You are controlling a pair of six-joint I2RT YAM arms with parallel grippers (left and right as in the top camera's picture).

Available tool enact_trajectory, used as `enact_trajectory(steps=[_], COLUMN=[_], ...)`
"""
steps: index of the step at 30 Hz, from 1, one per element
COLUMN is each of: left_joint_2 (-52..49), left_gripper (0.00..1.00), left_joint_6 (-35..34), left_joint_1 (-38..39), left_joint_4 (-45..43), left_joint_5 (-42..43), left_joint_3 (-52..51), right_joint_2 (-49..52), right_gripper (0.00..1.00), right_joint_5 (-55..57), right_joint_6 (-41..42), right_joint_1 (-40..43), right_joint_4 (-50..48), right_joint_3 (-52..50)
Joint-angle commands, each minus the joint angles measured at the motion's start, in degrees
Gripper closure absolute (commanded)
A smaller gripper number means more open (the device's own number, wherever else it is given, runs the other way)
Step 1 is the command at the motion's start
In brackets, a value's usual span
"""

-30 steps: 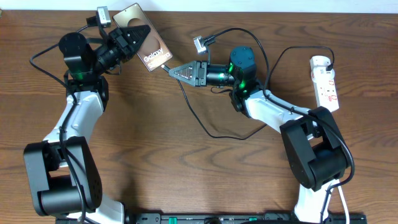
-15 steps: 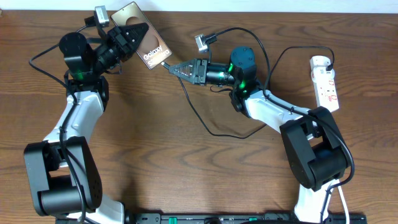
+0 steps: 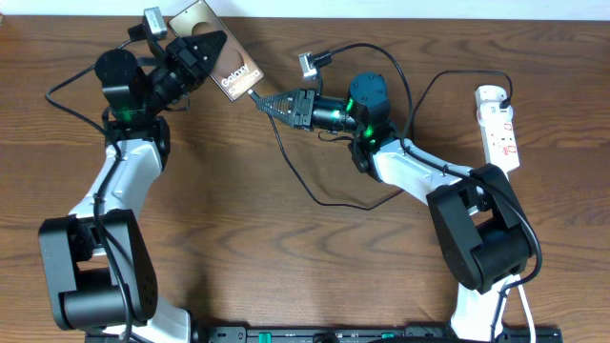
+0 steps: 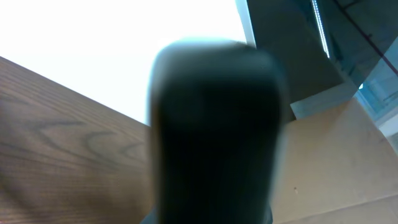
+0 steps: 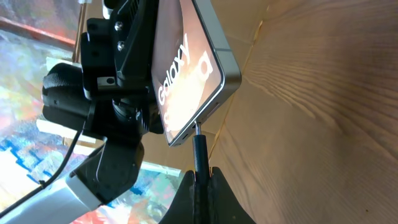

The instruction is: Plug charger to phone and switch on socket

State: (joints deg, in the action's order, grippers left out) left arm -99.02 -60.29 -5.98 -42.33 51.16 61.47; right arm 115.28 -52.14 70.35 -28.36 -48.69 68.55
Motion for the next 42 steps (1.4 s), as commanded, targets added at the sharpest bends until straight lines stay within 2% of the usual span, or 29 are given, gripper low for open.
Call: enact_trajectory(steps=[1,14,29,42], left_joint_2=[0.31,0.31,0.31,0.31], left_gripper=[0.93,0.93,0.93,0.93], left_joint_6=[-2.97,-3.85,-4.37,-7.15], left_joint_1=[2.58,2.19,-6.97,-6.80], left_joint_4=[-0.44,-0.46,-0.46,-0.48], left_joint_5=[4.66,5.77,5.81,4.68], left_joint_3=[0.59,0.59,0.59,0.59], right_joint_2=[0.24,0.24,0.24,0.24], right_gripper=[0.99,0.99,0.99,0.99], right_joint_5=[5.35,5.03,2.91,5.22], right_joint_6=[0.57,0.31,0.13,4.17], right_joint_1=[-0.68,-0.57,-0.24,-1.90], right_joint_4=[-0.39,-0.39,-0.39,-3.28], right_joint_3=[1.09,1.09,1.09,1.09])
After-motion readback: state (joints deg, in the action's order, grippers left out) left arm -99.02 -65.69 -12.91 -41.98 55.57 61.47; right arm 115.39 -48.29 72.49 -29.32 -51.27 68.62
